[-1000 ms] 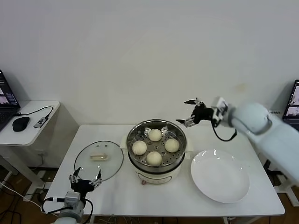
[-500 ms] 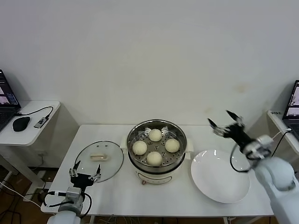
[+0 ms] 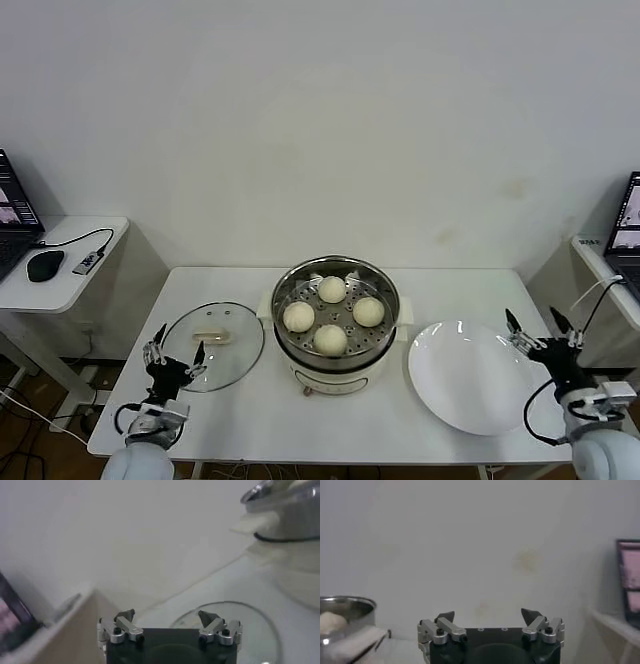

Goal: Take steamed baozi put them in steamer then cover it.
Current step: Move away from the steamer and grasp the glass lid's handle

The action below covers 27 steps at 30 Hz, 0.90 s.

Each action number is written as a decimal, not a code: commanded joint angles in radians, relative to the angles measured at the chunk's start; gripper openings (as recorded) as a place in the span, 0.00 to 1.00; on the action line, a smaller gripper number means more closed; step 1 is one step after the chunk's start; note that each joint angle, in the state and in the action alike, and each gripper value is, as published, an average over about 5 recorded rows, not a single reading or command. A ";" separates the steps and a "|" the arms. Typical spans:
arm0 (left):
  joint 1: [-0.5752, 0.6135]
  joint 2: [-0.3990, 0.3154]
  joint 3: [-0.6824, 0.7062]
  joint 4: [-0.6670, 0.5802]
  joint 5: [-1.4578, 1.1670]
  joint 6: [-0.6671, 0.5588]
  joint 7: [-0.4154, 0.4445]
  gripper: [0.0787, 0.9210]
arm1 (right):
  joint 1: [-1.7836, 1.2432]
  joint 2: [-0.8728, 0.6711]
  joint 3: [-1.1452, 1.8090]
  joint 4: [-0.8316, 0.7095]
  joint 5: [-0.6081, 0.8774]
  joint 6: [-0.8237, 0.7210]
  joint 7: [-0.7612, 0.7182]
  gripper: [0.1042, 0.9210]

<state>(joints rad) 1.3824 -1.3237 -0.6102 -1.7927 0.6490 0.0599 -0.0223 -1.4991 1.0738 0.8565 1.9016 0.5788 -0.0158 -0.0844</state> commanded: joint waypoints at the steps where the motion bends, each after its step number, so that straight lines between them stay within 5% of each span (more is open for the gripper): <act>1: -0.082 0.122 0.130 0.243 0.548 -0.093 -0.283 0.88 | -0.036 0.074 0.061 0.020 -0.012 0.032 0.024 0.88; 17: -0.143 0.109 0.124 0.328 0.648 -0.095 -0.160 0.88 | -0.039 0.076 0.063 0.023 -0.026 0.034 0.017 0.88; 27: -0.186 0.085 0.127 0.364 0.667 -0.048 -0.165 0.88 | -0.052 0.081 0.071 0.018 -0.031 0.048 0.017 0.88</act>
<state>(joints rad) 1.2344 -1.2348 -0.4929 -1.4755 1.2438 -0.0050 -0.1866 -1.5428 1.1477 0.9193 1.9185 0.5498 0.0248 -0.0690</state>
